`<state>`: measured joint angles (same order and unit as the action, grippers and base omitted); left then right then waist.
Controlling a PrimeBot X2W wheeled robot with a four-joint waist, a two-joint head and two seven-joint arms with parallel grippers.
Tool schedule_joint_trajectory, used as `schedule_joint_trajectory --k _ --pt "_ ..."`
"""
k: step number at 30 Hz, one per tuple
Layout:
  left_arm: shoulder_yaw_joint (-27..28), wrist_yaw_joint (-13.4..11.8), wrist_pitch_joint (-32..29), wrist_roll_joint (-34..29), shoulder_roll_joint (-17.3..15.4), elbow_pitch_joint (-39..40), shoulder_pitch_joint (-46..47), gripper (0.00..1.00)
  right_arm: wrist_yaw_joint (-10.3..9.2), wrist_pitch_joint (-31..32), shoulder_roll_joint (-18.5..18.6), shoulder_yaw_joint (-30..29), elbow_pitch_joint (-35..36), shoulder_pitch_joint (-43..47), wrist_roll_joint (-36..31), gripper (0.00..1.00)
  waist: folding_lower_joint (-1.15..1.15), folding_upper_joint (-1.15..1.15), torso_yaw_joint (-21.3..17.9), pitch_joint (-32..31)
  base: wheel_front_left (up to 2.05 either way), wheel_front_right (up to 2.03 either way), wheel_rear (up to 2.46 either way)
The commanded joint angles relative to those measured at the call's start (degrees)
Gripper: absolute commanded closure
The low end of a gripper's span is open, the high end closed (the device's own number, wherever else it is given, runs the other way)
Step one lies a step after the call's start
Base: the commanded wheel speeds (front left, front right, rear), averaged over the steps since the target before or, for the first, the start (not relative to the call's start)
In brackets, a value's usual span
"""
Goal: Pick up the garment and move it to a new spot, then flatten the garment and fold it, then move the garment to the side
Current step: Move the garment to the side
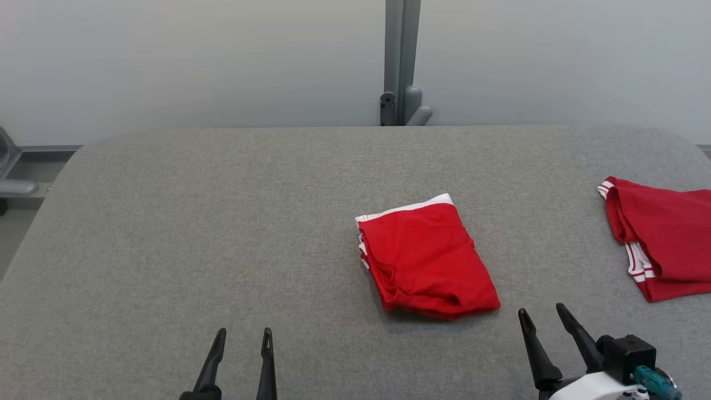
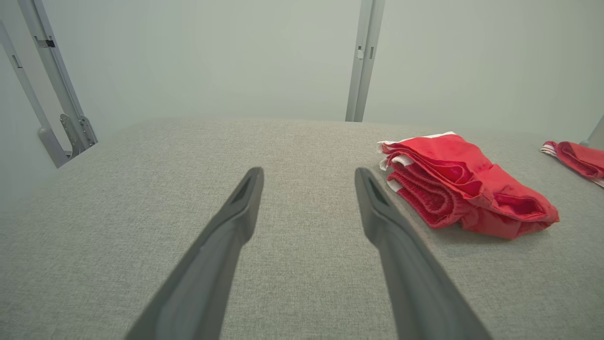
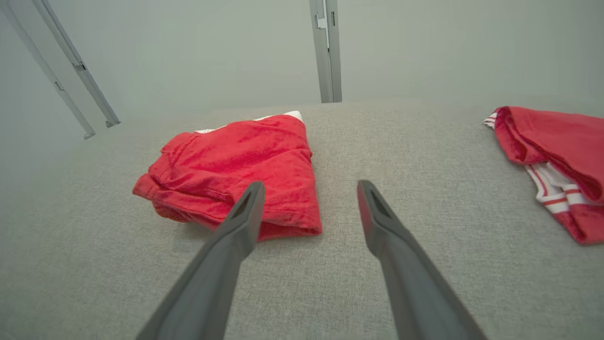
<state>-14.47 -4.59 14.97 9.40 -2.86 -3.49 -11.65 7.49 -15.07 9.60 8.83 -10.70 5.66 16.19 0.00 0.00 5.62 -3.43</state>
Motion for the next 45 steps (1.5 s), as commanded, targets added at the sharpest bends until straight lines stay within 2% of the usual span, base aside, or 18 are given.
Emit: schedule_joint_trajectory --k 1,7,10,16,21,27,37,38,39,40,41,45 --pt "-0.1 0.1 0.2 -0.7 -0.1 0.2 0.9 0.00 -0.01 -0.2 0.5 0.6 -1.3 -1.1 1.5 0.00 0.00 0.00 0.9 0.4 0.00 0.00 0.00" --pt "-1.4 0.1 0.2 -0.7 -0.1 0.4 1.7 0.00 -0.01 0.0 4.3 7.4 -11.8 -9.3 15.8 0.00 0.00 0.00 2.9 1.8 0.00 0.00 0.00" --pt "-1.9 0.0 0.2 -0.8 -0.1 0.6 2.1 0.00 -0.01 2.7 7.2 11.5 -15.0 -14.2 23.8 0.00 0.00 0.00 3.8 2.8 0.00 0.00 0.00" --pt "-3.1 -0.3 0.2 -0.3 -0.1 0.9 3.7 0.00 -0.01 10.7 13.0 16.6 -17.1 -22.3 40.1 0.00 0.00 0.00 5.7 5.8 0.00 0.00 0.00" --pt "-4.3 -0.8 0.2 0.4 -0.1 1.1 5.7 0.00 -0.01 15.4 17.0 18.4 -17.8 -27.3 50.0 0.00 0.00 0.00 7.2 9.0 0.00 0.00 0.00" --pt "-5.6 -1.2 0.2 1.1 -0.1 0.9 8.1 0.00 0.00 21.4 19.6 20.8 -19.3 -31.5 57.8 0.00 0.00 0.00 8.6 12.1 0.00 0.00 0.00" --pt "-7.5 -1.8 0.2 2.0 -0.1 0.4 10.9 0.00 -0.01 24.8 19.9 26.2 -21.2 -35.5 62.9 0.00 0.00 0.00 9.8 14.6 0.00 0.00 0.00" --pt "-7.5 -1.9 0.2 2.1 -0.1 0.4 11.1 0.00 -0.01 24.6 20.1 26.7 -21.3 -35.5 63.0 0.06 0.00 0.00 9.8 14.7 0.00 0.00 0.00" --pt "-7.5 -1.9 0.2 2.1 -0.1 0.4 11.2 0.00 -0.01 24.5 20.1 27.2 -21.3 -35.5 63.2 0.54 0.00 0.00 9.8 14.7 0.00 0.00 0.00" --pt "-7.4 -2.0 0.2 2.1 -0.1 0.4 11.4 0.00 -0.01 24.5 20.2 27.7 -21.2 -35.6 63.4 0.73 0.00 0.00 9.8 14.8 0.00 0.00 0.00" --pt "-7.4 -2.0 0.2 2.1 -0.1 0.4 11.4 0.00 -0.01 24.2 20.4 28.1 -21.1 -35.8 63.5 1.00 0.00 0.00 9.7 14.8 0.00 0.00 0.00" --pt "-7.3 -2.0 0.2 2.0 -0.1 0.4 11.4 0.00 -0.01 22.8 21.2 29.1 -20.4 -36.3 63.4 1.00 0.00 0.00 9.2 14.7 0.00 0.00 0.00"
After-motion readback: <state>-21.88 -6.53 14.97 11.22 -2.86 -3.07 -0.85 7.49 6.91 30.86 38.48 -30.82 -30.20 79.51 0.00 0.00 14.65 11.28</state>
